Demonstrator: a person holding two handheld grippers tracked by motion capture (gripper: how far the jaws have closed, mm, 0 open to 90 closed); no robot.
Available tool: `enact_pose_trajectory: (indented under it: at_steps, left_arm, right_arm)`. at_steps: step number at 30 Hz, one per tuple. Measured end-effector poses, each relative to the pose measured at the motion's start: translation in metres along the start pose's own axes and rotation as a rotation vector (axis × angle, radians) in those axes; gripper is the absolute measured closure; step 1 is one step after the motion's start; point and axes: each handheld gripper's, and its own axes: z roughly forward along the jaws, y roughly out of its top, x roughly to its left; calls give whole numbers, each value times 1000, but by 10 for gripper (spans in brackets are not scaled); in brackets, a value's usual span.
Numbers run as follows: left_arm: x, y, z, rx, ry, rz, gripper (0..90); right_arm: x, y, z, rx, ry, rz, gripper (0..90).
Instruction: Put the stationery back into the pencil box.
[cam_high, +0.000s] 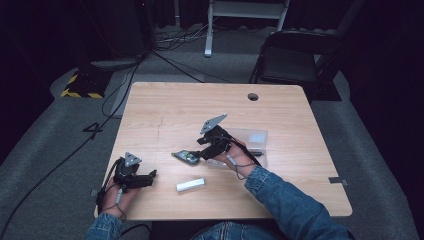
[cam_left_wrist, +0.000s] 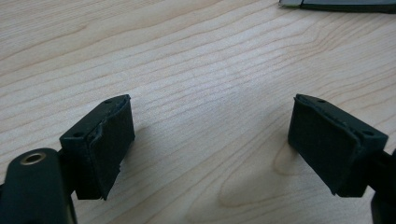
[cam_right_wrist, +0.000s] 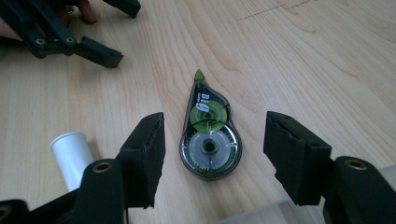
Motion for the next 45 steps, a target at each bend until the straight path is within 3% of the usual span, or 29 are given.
enact_pose_trajectory:
  at_steps: [9,18,29,45]
  left_arm:
    - [0,0,0,0,2,8,152]
    - [0,0,0,-1,-1,4,152]
    - [0,0,0,0,-4,4,152]
    - [1,1,1,-2,-8,13,152]
  right_arm:
    - [1,10,19,9,-7,5,392]
    - [5,20,45,58,0,-16,392]
    - [3,19,68,123,-23,-10,389]
    - [3,16,81,174,-46,-16,398]
